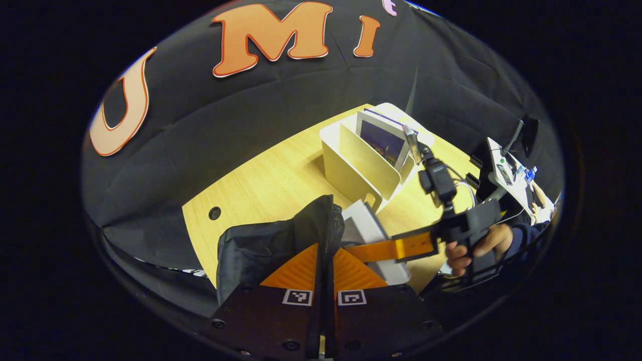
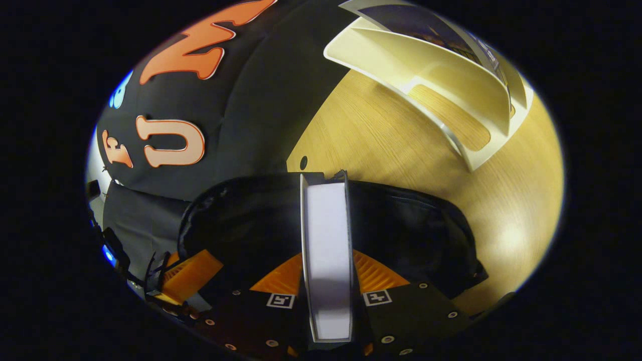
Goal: Open the schoolbag, grab two books from the bookshelf and put them into the schoolbag.
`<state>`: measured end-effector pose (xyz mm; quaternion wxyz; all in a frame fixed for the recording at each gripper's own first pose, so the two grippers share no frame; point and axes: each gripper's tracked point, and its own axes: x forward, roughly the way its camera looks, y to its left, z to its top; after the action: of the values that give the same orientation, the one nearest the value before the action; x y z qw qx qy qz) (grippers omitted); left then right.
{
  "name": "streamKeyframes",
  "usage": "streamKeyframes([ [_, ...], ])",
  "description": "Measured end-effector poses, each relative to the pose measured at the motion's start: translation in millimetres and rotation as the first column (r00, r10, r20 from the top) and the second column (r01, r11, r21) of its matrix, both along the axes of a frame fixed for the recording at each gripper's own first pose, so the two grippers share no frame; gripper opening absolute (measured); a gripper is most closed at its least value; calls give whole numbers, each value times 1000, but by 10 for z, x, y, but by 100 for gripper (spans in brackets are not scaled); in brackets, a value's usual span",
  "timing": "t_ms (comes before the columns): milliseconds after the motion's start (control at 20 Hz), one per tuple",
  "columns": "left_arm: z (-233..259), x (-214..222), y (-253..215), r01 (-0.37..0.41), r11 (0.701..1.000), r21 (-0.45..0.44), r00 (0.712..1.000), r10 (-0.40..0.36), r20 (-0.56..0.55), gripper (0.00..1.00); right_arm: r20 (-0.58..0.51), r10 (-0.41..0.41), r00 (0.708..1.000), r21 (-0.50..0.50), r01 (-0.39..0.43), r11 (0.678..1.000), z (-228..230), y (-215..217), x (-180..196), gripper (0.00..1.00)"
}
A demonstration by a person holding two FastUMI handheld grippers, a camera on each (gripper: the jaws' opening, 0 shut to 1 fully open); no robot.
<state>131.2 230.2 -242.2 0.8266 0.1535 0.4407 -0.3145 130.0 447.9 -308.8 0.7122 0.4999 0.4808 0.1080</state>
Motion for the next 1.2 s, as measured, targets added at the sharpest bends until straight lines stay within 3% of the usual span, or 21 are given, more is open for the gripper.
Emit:
streamKeyframes([
  [150, 5, -34, -48, -9, 1000, -15, 1000, 8, -5, 4, 0, -13, 1000, 22, 13, 1000, -145, 177, 9, 35],
  [350, -19, -8, -38, -42, 999, -17, 999, 42, -7, 4, -80, 32, 996, 27, -30, 999, -344, 342, -96, 37],
  [450, -28, 12, -25, -71, 997, -33, 997, 71, -16, 4, -108, 72, 992, -29, -76, 997, -420, 265, -195, 47],
  [500, -41, 27, -30, -85, 996, -39, 996, 84, -20, 4, -124, 105, 987, -65, -114, 991, -460, 183, -265, 59],
  [550, -34, 16, -26, -95, 995, -42, 995, 94, -24, 4, -138, 140, 980, -102, -155, 983, -482, 97, -367, 49],
  [600, -30, 2, -38, -101, 994, -46, 995, 100, -25, 5, -155, 174, 972, -139, -196, 971, -510, -10, -453, 76],
  [700, -63, 5, -59, -110, 993, -44, 994, 109, -27, 4, -145, 228, 963, -211, -255, 944, -510, -248, -533, 89],
  [900, -153, -21, -104, -136, 990, -30, 990, 135, -39, 5, -152, 276, 949, -342, -312, 886, -357, -905, -589, 96],
  [1200, -224, -22, -160, -184, 982, -32, 982, 182, -56, 4, -130, 372, 919, -540, -380, 751, 246, -1968, -252, 97],
])
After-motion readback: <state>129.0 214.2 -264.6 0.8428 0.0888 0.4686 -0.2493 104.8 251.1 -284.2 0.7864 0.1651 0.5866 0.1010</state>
